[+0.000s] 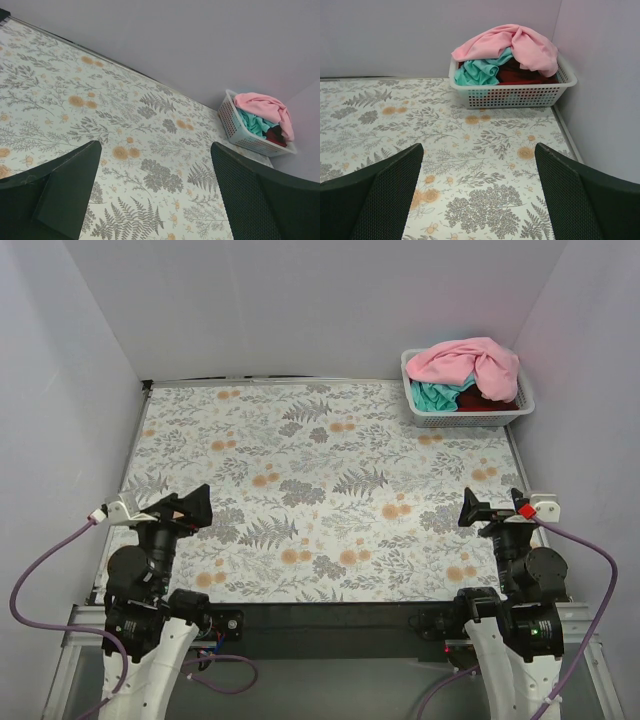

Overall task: Fold and stack the t-shirts
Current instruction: Grab the tshirt from the pile

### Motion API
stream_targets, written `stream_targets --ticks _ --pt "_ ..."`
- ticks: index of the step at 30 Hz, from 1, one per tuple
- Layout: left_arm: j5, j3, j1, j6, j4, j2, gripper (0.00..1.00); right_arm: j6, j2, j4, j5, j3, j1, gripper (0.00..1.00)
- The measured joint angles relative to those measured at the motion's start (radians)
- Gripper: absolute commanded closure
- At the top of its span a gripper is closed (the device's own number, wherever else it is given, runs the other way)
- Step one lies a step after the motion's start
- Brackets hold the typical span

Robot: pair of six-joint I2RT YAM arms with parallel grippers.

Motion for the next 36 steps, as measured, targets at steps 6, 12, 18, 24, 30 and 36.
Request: stream_targets --ticks 6,12,18,24,30,36 --pt "0.068 -0.048 0.000 0.000 0.047 0.015 0.09 0.016 0.058 0.006 0.019 0.003 0.000 0.02" --pt "0.106 -0.129 0.000 -0.019 0.116 0.015 0.09 0.019 0.303 0.031 -0.024 0.070 0.000 0.02" --pt "0.137 -0.193 0.000 -0.034 0.166 0.004 0.09 0.035 0.685 0.105 -0.033 0.253 0.003 0.02" --pt "0.146 -0.193 -0.010 -0.035 0.198 -0.038 0.09 0.070 1.035 0.212 0.035 0.458 0.000 0.02" --pt "0.150 -0.193 -0.021 -0.035 0.212 -0.054 0.09 0.132 1.350 0.301 0.019 0.692 -0.089 0.05" --pt "0.151 -0.193 -0.021 -0.035 0.214 -0.055 0.09 0.249 1.535 0.376 -0.011 0.773 -0.217 0.10"
